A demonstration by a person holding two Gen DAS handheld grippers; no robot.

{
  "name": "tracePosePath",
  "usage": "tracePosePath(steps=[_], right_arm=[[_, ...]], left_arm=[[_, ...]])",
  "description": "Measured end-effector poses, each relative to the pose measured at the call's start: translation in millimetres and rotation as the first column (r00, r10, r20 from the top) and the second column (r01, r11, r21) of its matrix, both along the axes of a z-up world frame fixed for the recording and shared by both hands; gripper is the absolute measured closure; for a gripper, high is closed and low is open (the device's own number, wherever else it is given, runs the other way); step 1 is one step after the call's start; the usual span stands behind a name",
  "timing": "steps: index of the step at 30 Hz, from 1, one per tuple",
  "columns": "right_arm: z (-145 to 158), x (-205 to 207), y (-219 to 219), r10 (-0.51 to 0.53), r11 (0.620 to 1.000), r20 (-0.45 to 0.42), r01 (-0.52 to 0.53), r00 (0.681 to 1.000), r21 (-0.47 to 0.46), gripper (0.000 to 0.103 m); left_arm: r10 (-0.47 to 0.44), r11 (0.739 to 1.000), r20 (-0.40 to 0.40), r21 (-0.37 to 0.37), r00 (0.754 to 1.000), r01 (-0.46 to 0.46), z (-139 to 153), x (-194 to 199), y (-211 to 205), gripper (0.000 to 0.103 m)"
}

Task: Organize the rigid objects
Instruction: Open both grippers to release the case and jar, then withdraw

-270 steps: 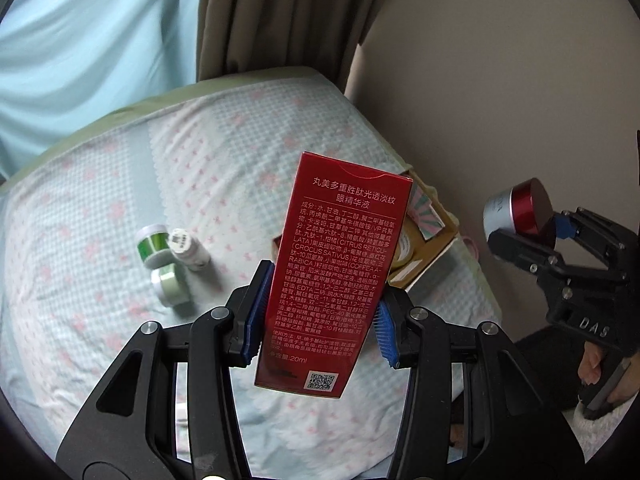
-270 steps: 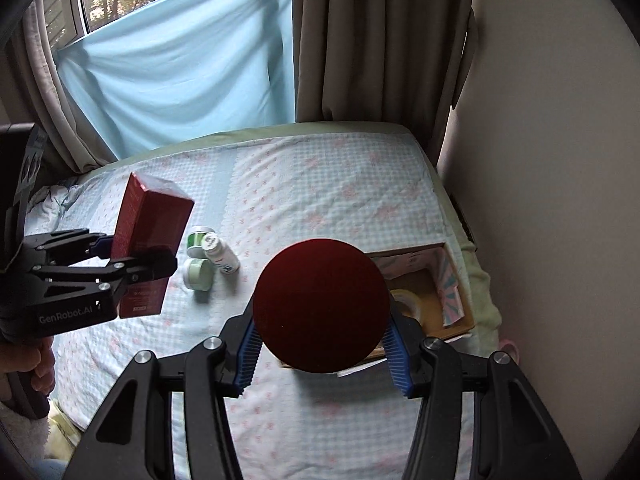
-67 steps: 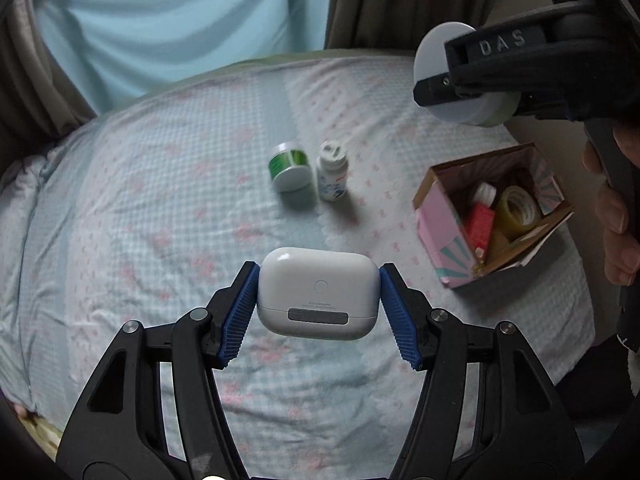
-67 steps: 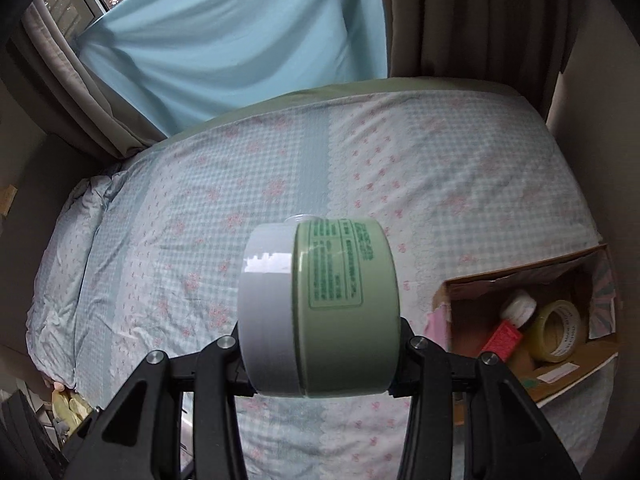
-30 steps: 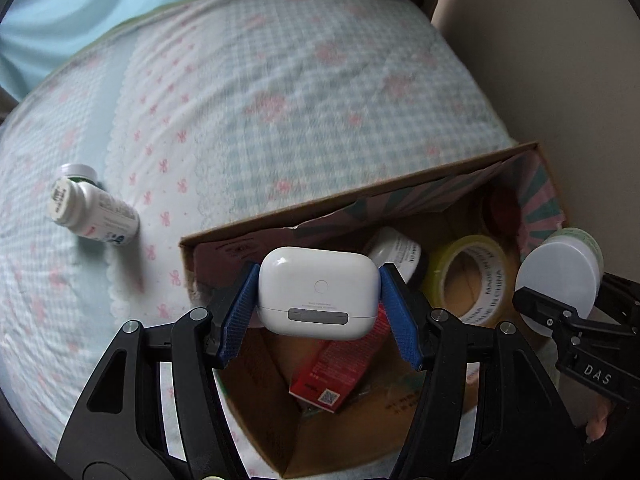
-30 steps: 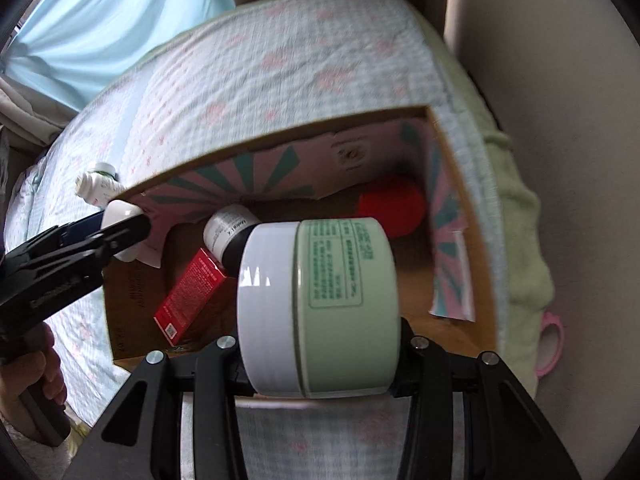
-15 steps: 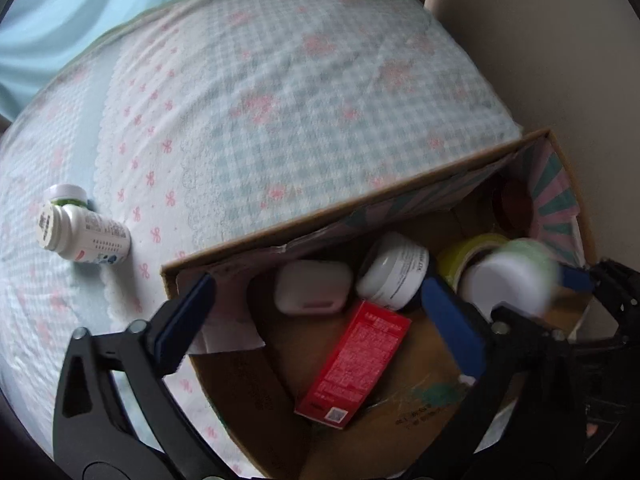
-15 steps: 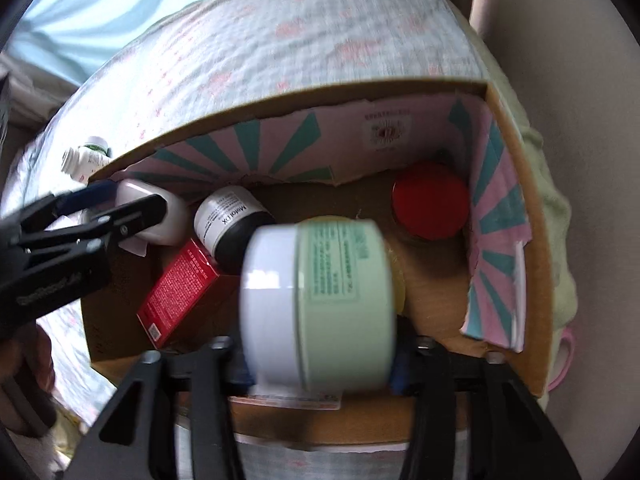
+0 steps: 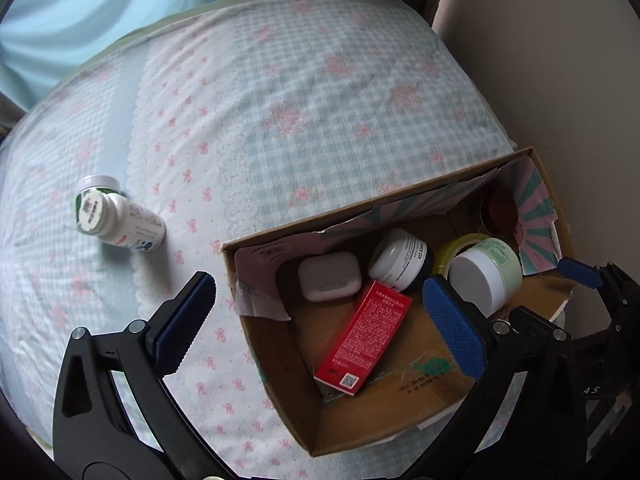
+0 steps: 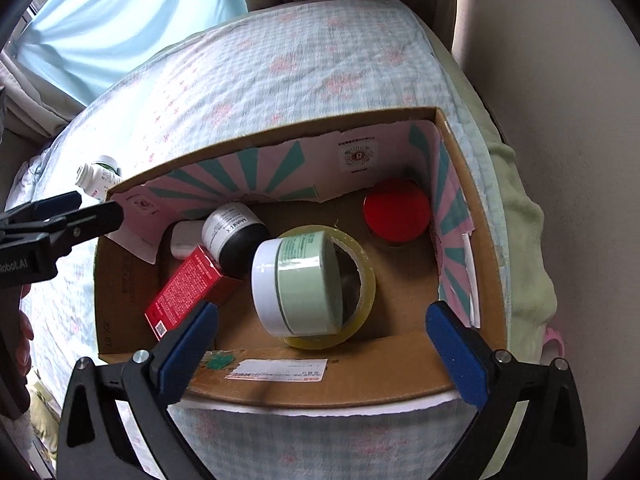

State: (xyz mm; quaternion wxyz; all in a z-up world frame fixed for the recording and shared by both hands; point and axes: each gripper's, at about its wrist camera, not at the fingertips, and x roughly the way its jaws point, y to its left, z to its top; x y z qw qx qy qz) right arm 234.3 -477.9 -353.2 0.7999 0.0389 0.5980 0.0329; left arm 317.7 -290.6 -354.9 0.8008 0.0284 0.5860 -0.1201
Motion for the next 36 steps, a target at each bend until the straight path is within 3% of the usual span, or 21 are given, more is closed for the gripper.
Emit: tracePosePath(steps=[5,9,13,19,28,36], right_arm=[[20,-8,6,0.013,1.0,-0.051,-0.014,0.999,-0.026,0.0],[55,-18,11,0.013,1.0,0.006,-0.013,1.0,-0.028,0.0],[85,-27,31,0.054,0.995,0.032,-0.051,0.998,-0.089,0.0],[123,-47,61,0.068,0.996,0.13,-0.059,0.989,-0.071,0.0],[163,-76,130,0.113,0.993,0.217,-0.107,0.97,-0.041,0.0],[177,-92,209,0.092,0.995,0.243,-0.08,0.966,-0.059,0.0]], left_arm=[[0.001,1.0,0.003,-0.004,1.0,-0.001,22,-12,5,0.0],[0.019,1.0,0.041,-0.008,0.999,-0.018,59,-29,16,0.0],[0.052,0.999,0.072,-0.018,0.996,-0.051,93,-48,32,0.0],[0.076,0.997,0.129,-0.007,0.989,-0.075,134,-78,66,0.0],[0.146,0.988,0.146,-0.078,0.978,-0.136,157,-123,153,0.0],[0.122,0.989,0.188,-0.104,0.975,-0.103,165,-139,255,0.0]])
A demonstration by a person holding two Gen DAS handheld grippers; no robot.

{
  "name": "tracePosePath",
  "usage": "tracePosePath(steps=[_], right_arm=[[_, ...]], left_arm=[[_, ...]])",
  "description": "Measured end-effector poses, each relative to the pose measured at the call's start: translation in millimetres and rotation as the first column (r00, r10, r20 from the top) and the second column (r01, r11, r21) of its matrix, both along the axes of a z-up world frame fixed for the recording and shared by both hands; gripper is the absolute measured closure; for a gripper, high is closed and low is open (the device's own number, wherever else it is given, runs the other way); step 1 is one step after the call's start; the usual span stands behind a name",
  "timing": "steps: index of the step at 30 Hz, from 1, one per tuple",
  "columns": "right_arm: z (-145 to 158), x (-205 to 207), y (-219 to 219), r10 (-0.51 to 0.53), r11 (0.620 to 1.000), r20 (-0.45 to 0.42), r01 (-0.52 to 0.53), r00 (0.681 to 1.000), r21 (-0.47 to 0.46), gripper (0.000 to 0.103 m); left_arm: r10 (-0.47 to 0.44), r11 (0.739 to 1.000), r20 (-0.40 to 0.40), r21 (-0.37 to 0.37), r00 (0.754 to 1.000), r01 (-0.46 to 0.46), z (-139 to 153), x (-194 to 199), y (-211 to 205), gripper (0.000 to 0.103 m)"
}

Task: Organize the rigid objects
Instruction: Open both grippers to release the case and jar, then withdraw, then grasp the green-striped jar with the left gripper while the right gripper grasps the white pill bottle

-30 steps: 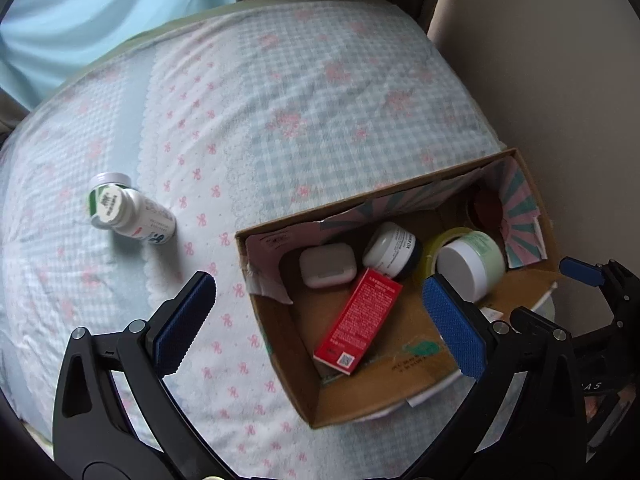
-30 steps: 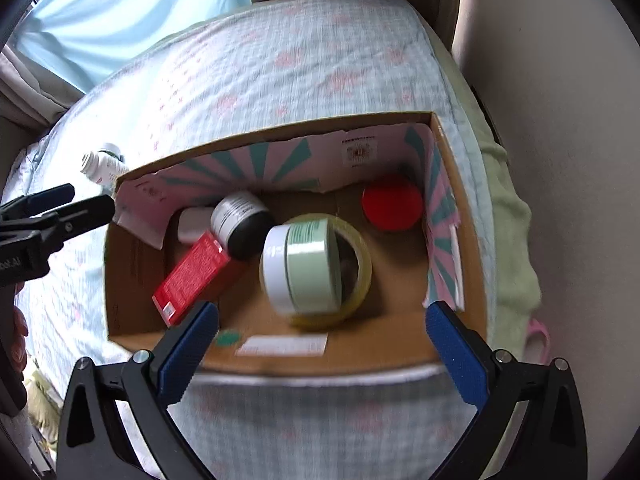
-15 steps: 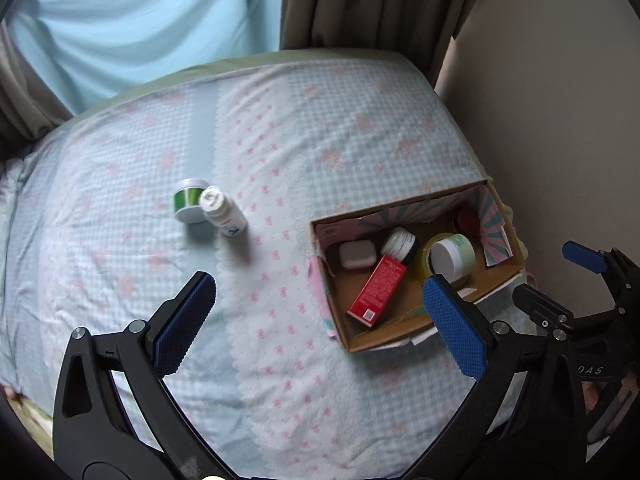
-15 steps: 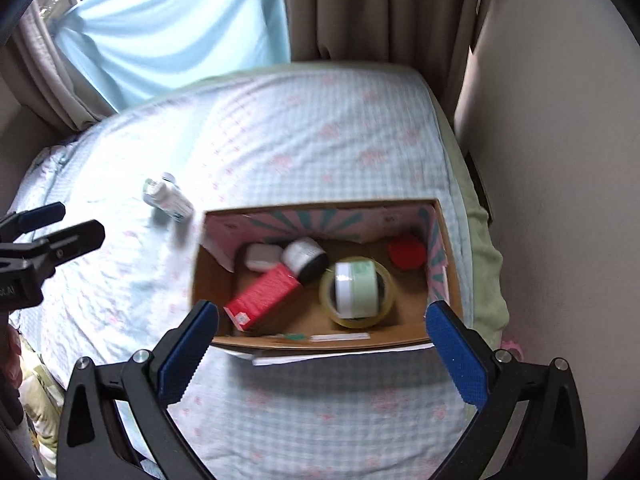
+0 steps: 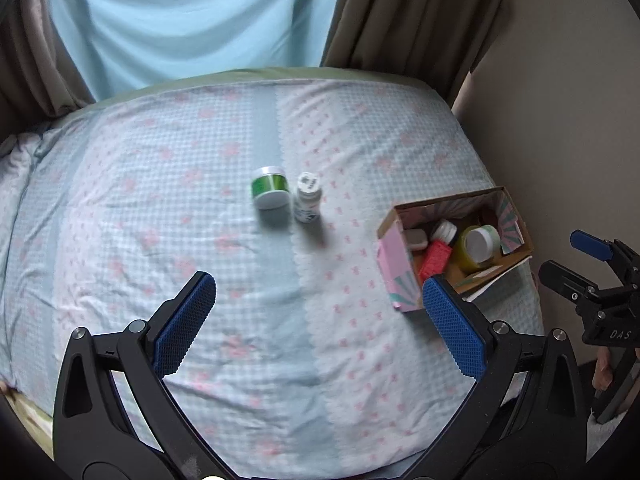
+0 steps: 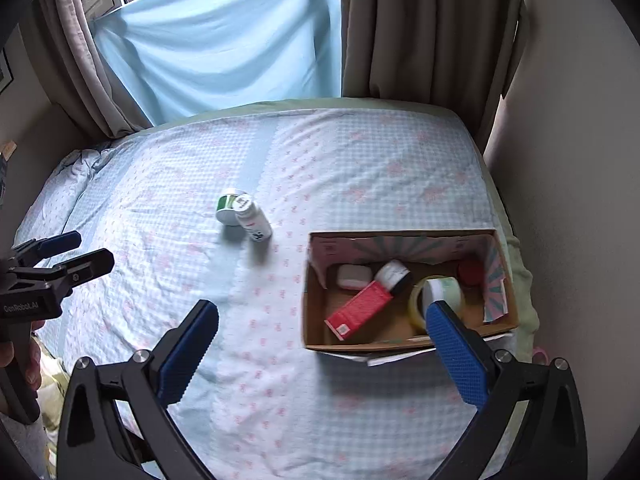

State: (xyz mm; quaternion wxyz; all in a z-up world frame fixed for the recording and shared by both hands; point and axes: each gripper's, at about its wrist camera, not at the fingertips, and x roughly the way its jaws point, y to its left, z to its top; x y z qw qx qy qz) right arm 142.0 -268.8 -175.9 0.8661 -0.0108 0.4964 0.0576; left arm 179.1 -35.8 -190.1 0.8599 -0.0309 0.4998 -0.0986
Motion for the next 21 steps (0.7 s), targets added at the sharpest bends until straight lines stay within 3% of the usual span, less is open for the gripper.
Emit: tracePosePath(steps=[7,12,16,21], right_arm=[[4,1,76,-0.048,0.999,0.032,0.048,0.998,0.0,0.0],[-3,12,117,-0.105,0.994,0.058,0.104,0.993,0.017,0.0],[-14,28,141,-0.114,0.993,0.088,0.115,0.99,-0.007,0.0],[-45,55,155,-0.095,0.994,0.084,0.098,0.992,-0.041,0.0]], left_arm=[[-0.075,0.997,0.037,0.004,0.996,0.075,5,23,89,0.0],[-0.183,0.982,0.038,0.057,0.982,0.181,-10,60,129,0.0],[-0.301,0.949,0.027,0.112,0.953,0.296,-32,95,137,0.0],[-0.446,0.885,0.002,0.149,0.895,0.441,-74,141,119,0.0]])
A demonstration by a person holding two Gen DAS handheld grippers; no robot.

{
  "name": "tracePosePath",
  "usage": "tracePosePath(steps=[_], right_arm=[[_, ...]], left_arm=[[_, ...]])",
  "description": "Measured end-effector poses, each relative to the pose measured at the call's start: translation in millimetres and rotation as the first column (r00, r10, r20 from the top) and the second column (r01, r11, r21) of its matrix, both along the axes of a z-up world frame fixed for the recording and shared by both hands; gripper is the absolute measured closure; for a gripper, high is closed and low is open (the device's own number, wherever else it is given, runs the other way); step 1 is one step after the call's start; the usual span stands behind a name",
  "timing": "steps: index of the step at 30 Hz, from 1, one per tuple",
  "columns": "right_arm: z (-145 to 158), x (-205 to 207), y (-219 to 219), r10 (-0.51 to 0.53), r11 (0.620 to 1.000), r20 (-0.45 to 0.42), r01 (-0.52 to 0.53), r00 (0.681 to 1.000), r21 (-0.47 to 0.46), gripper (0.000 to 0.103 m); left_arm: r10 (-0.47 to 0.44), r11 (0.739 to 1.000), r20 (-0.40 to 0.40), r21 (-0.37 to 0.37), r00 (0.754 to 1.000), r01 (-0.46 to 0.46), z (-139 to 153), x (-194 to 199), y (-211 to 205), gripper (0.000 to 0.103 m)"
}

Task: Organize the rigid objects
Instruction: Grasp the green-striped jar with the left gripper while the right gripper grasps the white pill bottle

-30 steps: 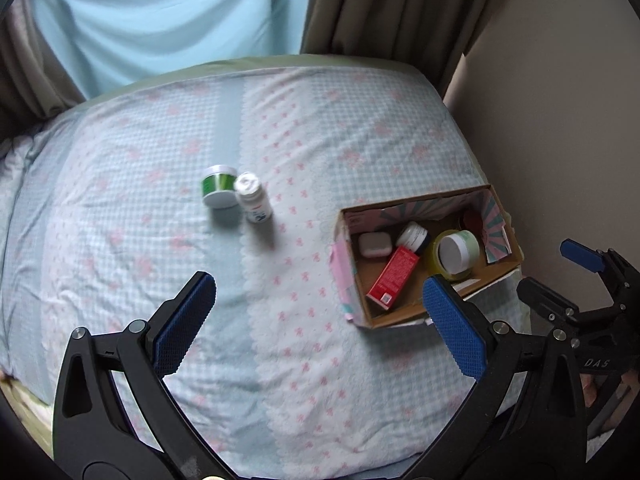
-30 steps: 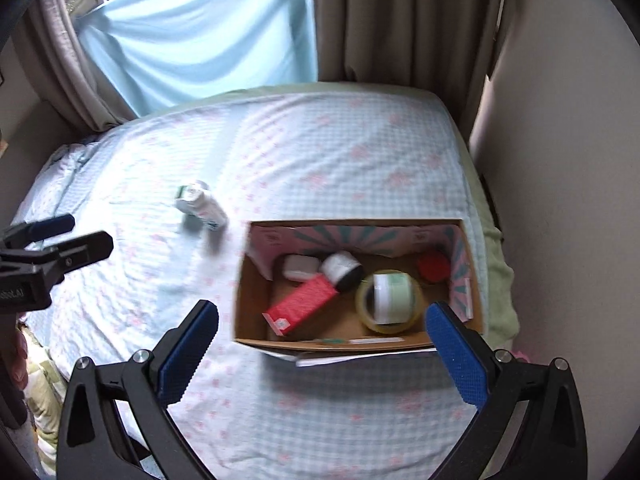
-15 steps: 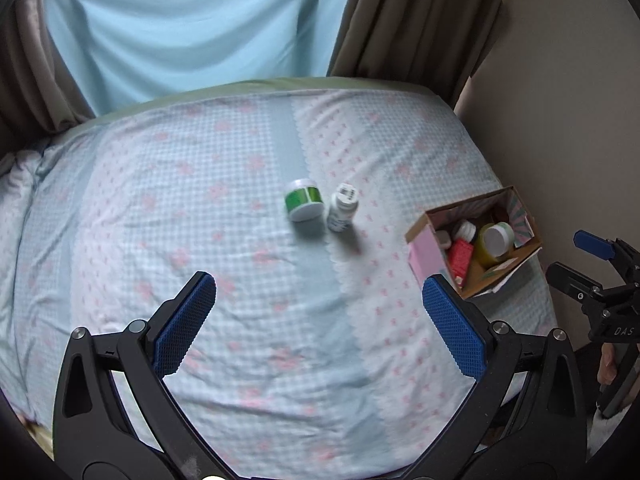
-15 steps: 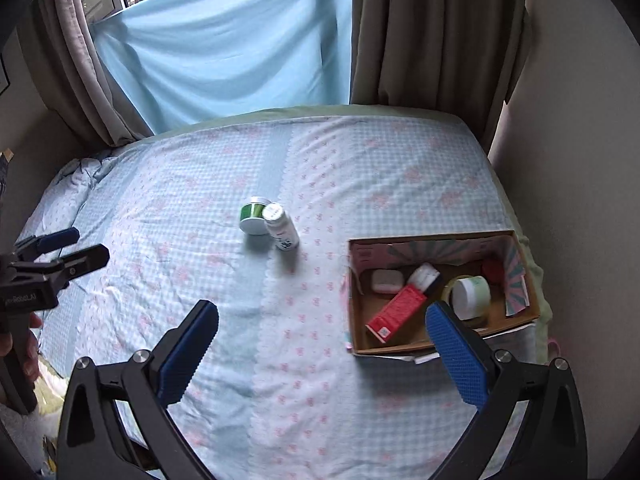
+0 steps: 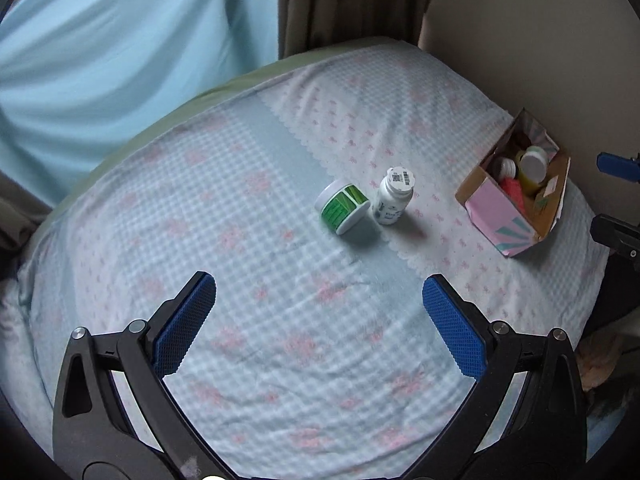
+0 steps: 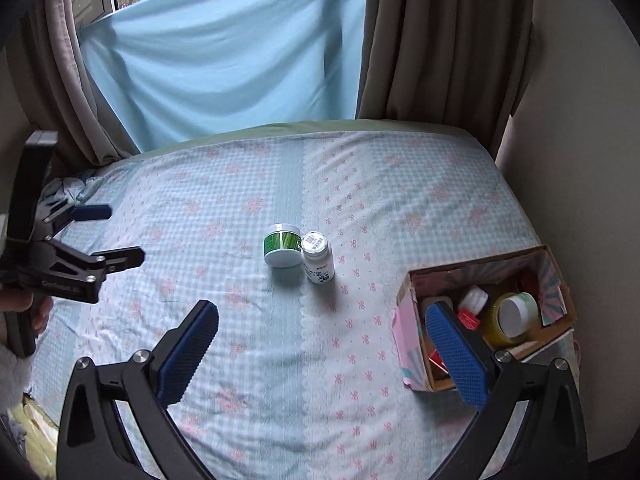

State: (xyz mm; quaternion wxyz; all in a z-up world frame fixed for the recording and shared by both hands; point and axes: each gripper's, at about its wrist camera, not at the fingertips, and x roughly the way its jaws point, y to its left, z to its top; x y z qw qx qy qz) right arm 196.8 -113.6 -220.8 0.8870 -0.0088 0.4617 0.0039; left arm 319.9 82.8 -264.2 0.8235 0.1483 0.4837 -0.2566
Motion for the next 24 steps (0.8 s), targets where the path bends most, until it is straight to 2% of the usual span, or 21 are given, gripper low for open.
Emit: tracePosePath(steps=[5,9,17,19,24], right_arm=[[-41,30,3,0.027,0.999,-0.011,-0.027,1.0,-0.028,0.0],[-87,59,2,0.073,0.997,-0.067,-0.075,0.995,-0.026,0.0],[-166,112,-8,0.096,0.995,-0.059,-0.098,0.994,-0.021,0.0],[-182,121,-10,0.104,0.994,-0.059,-0.105,0.993,-0.024,0.005],[-219,144,-10,0.176,0.983,-0.113,-0.18,0.978,-0.026,0.006]], left_arm=[[-0.13,0.991,-0.031,0.022,0.991,0.13,-52,39,-27,0.0],[-0.202,0.978,-0.066,0.048,0.977,0.205,-96,72,-48,0.0],[-0.347,0.933,-0.099,0.062,0.933,0.353,-173,114,-92,0.001],[-0.376,0.922,-0.103,0.058,0.921,0.383,-189,120,-101,0.003],[-0.456,0.888,-0.094,0.025,0.885,0.46,-206,134,-115,0.005]])
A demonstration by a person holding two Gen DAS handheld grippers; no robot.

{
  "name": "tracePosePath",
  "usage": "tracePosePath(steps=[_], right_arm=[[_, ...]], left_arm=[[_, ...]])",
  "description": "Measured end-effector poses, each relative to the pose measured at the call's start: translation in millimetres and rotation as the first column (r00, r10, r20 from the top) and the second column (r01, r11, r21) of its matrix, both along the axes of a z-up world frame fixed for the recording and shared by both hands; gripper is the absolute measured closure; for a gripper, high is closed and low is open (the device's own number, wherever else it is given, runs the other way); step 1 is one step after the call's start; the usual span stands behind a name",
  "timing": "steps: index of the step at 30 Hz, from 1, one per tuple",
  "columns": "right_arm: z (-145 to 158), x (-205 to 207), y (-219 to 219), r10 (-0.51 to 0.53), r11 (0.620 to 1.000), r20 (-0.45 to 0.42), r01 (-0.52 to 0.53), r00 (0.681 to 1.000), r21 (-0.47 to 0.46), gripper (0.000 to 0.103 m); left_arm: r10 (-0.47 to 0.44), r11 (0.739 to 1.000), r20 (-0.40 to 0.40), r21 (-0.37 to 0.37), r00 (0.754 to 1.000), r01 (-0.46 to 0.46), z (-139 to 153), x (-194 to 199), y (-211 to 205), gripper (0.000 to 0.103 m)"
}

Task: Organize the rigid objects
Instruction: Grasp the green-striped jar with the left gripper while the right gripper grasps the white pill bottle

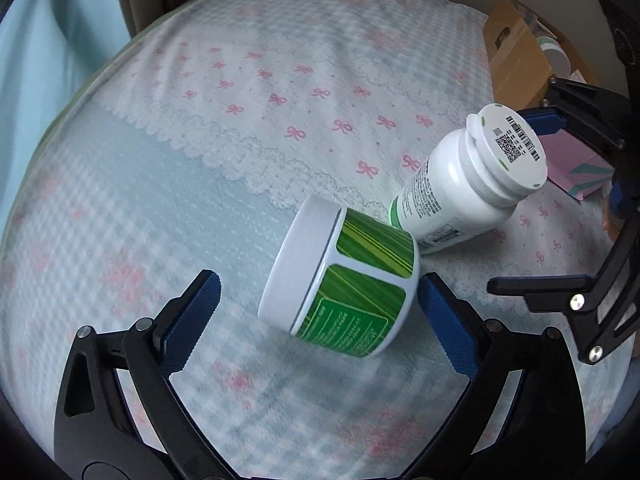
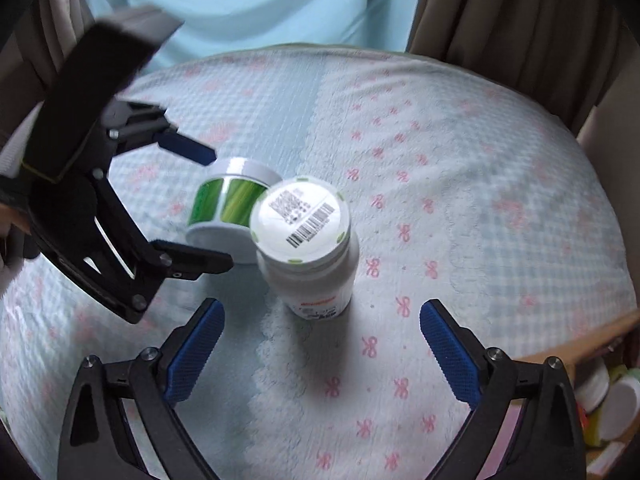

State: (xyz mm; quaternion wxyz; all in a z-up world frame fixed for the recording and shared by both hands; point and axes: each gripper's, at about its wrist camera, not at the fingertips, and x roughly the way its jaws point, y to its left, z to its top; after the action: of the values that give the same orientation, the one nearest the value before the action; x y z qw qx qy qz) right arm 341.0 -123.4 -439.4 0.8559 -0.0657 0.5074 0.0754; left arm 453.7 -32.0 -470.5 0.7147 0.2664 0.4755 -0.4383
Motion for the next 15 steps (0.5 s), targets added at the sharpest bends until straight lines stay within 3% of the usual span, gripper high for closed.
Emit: tracePosePath(steps=[5,8,12,14,15], right_arm=[[-14,15,8,0.091,0.995,-0.02,-0.092,0.996,-0.033,0.019],[-15,20,11,0.124,0.991,-0.012,-0.124,0.992,-0.05,0.019],[-16,26,12,0.146,0.988,-0.02,-0.147,0.989,-0.044,0.043],[-18,26,14,0.152,0.987,-0.029,-0.153,0.988,-0.055,0.057],[-18,26,15,0.152,0.987,-0.026,-0.153,0.988,-0.057,0.057]], left_arm=[[-0.066,0.998,-0.026,-0.01,0.997,0.066,-8,13,-8,0.015],[-0.1,0.995,-0.029,-0.005,0.995,0.099,-12,12,-11,0.017],[-0.128,0.992,-0.07,-0.006,0.989,0.128,-20,11,-15,0.044],[-0.131,0.991,-0.048,0.0,0.99,0.131,-22,7,-15,0.045],[-0.134,0.991,-0.041,0.001,0.99,0.134,-22,6,-14,0.045]])
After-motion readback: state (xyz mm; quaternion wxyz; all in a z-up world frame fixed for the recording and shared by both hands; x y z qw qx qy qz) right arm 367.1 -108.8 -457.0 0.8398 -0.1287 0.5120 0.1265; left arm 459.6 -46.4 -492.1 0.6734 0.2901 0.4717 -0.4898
